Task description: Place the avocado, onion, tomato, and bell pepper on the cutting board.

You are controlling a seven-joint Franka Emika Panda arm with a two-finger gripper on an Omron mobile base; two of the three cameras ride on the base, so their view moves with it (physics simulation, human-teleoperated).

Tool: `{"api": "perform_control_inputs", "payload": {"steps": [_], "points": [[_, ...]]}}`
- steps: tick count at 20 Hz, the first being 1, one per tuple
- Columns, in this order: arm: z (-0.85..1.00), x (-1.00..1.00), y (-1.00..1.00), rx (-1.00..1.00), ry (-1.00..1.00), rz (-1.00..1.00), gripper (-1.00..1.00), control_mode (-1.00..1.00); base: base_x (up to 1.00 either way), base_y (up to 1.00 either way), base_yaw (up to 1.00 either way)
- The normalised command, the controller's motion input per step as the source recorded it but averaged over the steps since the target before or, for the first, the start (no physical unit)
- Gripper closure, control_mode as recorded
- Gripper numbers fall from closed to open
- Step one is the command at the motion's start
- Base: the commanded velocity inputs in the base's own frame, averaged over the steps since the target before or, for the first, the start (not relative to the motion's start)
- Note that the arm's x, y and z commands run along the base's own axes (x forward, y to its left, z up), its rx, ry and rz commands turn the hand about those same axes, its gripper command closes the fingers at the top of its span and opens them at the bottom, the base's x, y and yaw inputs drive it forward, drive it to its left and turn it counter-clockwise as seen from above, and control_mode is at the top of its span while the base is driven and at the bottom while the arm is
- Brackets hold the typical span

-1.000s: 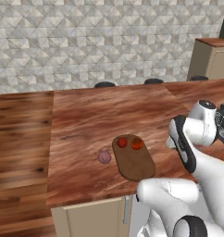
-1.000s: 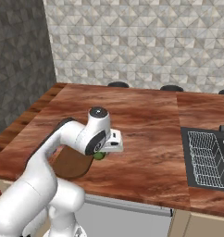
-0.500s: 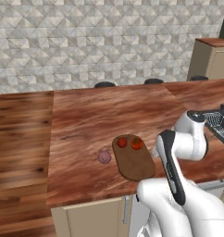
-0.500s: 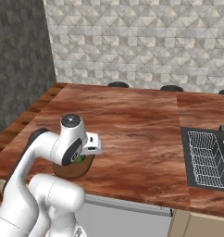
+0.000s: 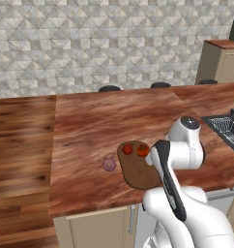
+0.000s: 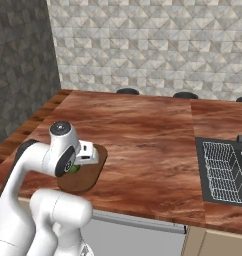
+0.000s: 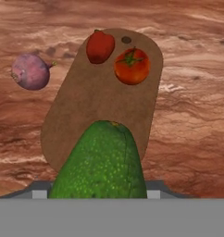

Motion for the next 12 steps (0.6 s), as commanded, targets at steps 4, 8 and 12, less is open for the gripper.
{"api": "perform_control_inputs", "payload": {"steps": [4, 8, 12], "points": [[-0.37, 0.07, 0.00, 0.00, -0.08, -0.01, 1.00, -1.00, 0.00, 0.00, 0.00], [-0.53, 0.00, -0.01, 0.00, -0.10, -0.01, 1.00, -1.00, 0.00, 0.00, 0.00], [-0.49, 0.00, 0.00, 0.00, -0.07, 0.00, 1.00, -1.00, 0.00, 0.00, 0.00]]}}
